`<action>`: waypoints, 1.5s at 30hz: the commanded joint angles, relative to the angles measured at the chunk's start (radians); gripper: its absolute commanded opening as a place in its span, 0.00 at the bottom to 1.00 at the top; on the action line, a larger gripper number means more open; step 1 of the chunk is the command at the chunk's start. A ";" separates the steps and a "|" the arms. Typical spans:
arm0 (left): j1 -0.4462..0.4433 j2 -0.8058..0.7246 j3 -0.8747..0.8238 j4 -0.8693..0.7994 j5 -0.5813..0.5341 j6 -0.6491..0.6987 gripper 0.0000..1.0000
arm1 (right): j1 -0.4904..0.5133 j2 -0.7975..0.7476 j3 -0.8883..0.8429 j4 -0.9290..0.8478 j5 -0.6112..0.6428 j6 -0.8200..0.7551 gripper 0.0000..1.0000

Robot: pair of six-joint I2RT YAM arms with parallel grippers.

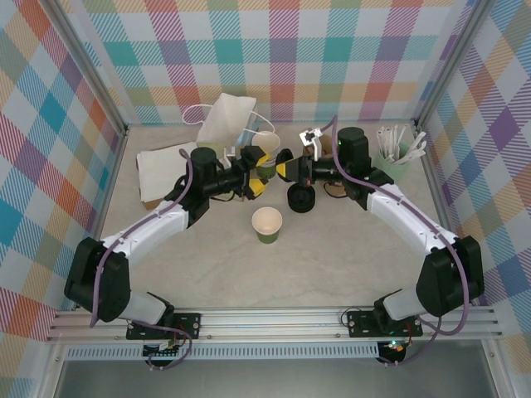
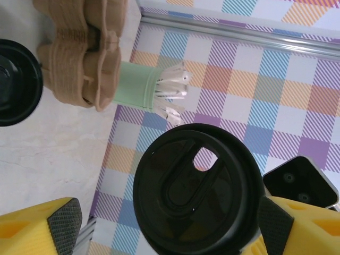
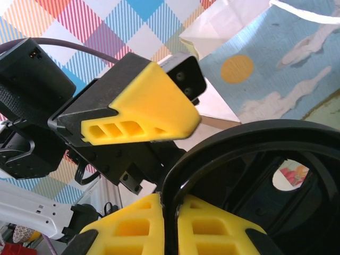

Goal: Pack the takeout coffee

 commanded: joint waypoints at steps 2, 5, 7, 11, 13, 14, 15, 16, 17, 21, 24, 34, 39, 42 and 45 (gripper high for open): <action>-0.026 0.033 0.025 0.105 0.018 -0.085 0.87 | 0.010 -0.015 -0.022 0.088 -0.039 0.029 0.11; -0.041 0.051 0.027 0.140 0.012 -0.110 0.86 | 0.011 -0.013 -0.023 0.098 -0.041 0.037 0.11; -0.049 0.061 0.029 0.158 0.010 -0.122 0.86 | 0.013 -0.012 -0.027 0.105 -0.039 0.044 0.11; -0.060 0.073 0.030 0.180 -0.001 -0.131 0.85 | 0.014 -0.010 -0.035 0.129 -0.034 0.065 0.10; -0.062 0.076 0.029 0.184 -0.004 -0.164 0.84 | 0.015 -0.010 -0.036 0.137 -0.032 0.071 0.10; -0.063 0.077 0.029 0.188 -0.005 -0.167 0.83 | 0.014 -0.010 -0.039 0.143 -0.031 0.074 0.10; -0.065 0.078 0.030 0.188 -0.004 -0.169 0.83 | 0.014 -0.010 -0.041 0.146 -0.028 0.077 0.10; -0.065 0.078 0.030 0.191 -0.007 -0.171 0.83 | 0.015 -0.011 -0.042 0.152 -0.024 0.080 0.11; -0.066 0.078 0.030 0.193 -0.008 -0.174 0.83 | 0.015 -0.011 -0.044 0.157 -0.022 0.083 0.11; -0.071 0.076 0.031 0.191 -0.014 -0.183 0.83 | 0.014 -0.011 -0.047 0.167 -0.005 0.090 0.12; -0.074 0.075 0.030 0.192 -0.017 -0.197 0.84 | 0.014 -0.008 -0.050 0.180 0.006 0.097 0.12; -0.084 0.069 0.032 0.207 -0.037 -0.253 0.85 | 0.020 0.019 -0.045 0.211 0.006 0.119 0.12; -0.089 0.068 0.029 0.218 -0.047 -0.284 0.85 | 0.033 0.036 -0.036 0.218 0.004 0.122 0.12; -0.092 0.069 0.029 0.230 -0.050 -0.298 0.85 | 0.040 0.047 -0.036 0.229 0.009 0.127 0.12; -0.094 0.070 0.029 0.235 -0.053 -0.304 0.84 | 0.042 0.060 -0.034 0.232 0.012 0.131 0.12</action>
